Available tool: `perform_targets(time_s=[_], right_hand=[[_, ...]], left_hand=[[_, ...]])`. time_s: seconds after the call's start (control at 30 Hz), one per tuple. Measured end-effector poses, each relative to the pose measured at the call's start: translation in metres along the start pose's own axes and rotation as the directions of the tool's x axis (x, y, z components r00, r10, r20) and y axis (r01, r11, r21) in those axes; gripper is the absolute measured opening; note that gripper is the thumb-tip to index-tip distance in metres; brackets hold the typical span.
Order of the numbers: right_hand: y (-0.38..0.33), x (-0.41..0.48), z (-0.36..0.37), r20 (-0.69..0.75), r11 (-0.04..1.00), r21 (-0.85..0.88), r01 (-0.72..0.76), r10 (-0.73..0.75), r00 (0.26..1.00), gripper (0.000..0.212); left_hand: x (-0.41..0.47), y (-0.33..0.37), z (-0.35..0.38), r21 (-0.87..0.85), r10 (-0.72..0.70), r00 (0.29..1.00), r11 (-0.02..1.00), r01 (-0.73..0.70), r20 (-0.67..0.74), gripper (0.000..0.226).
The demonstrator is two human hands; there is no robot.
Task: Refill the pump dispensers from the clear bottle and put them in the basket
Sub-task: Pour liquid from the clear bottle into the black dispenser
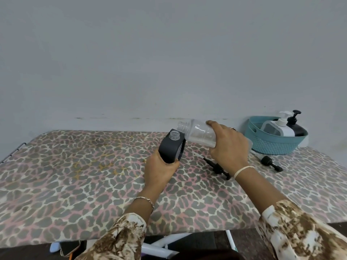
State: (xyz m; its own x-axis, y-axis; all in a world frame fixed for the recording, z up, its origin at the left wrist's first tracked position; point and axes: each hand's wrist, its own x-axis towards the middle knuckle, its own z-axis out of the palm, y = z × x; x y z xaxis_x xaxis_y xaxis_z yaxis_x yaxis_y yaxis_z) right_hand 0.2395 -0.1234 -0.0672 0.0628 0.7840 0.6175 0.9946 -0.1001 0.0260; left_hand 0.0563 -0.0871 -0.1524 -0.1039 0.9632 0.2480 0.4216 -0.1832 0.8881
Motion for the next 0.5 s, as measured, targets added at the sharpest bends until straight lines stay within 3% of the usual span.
perform_targets(time_s=[0.5], right_hand=[[-0.0029, 0.0030, -0.0091, 0.068, 0.992, -0.112, 0.056, -0.048, 0.996, 0.072]], left_hand=[[0.0011, -0.0010, 0.0005, -0.008, -0.008, 1.000, 1.000, 0.008, 0.019, 0.038]])
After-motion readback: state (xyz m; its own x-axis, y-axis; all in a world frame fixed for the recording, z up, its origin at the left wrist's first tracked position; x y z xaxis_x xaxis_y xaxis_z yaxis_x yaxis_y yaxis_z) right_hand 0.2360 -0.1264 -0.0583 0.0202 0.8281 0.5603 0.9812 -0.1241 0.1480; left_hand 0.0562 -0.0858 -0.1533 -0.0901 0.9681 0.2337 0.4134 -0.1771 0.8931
